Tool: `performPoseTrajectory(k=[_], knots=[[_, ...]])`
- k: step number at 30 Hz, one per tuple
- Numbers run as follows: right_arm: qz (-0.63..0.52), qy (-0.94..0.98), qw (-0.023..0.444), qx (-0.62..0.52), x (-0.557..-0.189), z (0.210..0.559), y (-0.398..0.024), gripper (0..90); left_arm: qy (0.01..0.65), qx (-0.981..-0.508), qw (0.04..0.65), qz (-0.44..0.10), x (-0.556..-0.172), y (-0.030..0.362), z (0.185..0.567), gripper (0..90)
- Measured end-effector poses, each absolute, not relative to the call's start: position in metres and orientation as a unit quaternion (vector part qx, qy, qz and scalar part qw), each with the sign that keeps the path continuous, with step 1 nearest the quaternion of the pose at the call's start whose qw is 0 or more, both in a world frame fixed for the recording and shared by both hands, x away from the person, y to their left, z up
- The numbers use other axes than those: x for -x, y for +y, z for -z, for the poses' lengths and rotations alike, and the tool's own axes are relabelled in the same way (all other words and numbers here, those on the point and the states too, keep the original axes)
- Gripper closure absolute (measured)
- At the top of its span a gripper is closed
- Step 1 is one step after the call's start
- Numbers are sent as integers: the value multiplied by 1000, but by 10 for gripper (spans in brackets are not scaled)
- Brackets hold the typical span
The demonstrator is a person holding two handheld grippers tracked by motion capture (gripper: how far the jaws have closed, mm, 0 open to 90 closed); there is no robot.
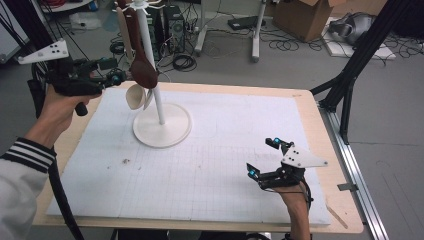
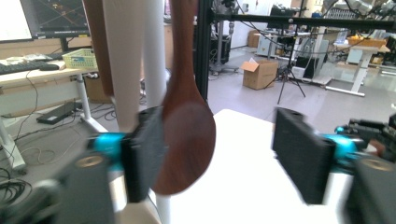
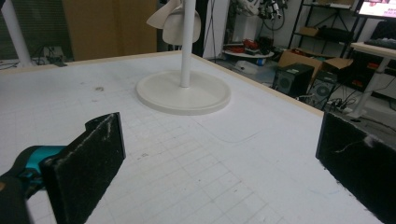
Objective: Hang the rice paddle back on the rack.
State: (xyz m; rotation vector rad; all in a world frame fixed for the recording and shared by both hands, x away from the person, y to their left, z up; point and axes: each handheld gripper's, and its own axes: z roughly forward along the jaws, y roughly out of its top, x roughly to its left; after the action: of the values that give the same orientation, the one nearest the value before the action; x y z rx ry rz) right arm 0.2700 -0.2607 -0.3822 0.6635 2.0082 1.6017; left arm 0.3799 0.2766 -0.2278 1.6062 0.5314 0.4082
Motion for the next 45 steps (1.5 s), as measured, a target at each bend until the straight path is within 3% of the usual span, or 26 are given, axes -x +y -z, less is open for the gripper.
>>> performPoseTrajectory(k=[4,12,37,45], knots=[[-585,733,245,-245,-270,382,-262,5,230,-740,617,-135,-373,275,243,136],[-584,734,242,-249,-270,383,-262,5,212,-756,595,-170,-352,271,273,25],[-591,716,264,-261,-265,384,-277,5,217,-701,648,-204,-290,283,392,17],[-592,716,268,-257,-261,389,-281,5,223,-714,633,-198,-283,292,415,17]])
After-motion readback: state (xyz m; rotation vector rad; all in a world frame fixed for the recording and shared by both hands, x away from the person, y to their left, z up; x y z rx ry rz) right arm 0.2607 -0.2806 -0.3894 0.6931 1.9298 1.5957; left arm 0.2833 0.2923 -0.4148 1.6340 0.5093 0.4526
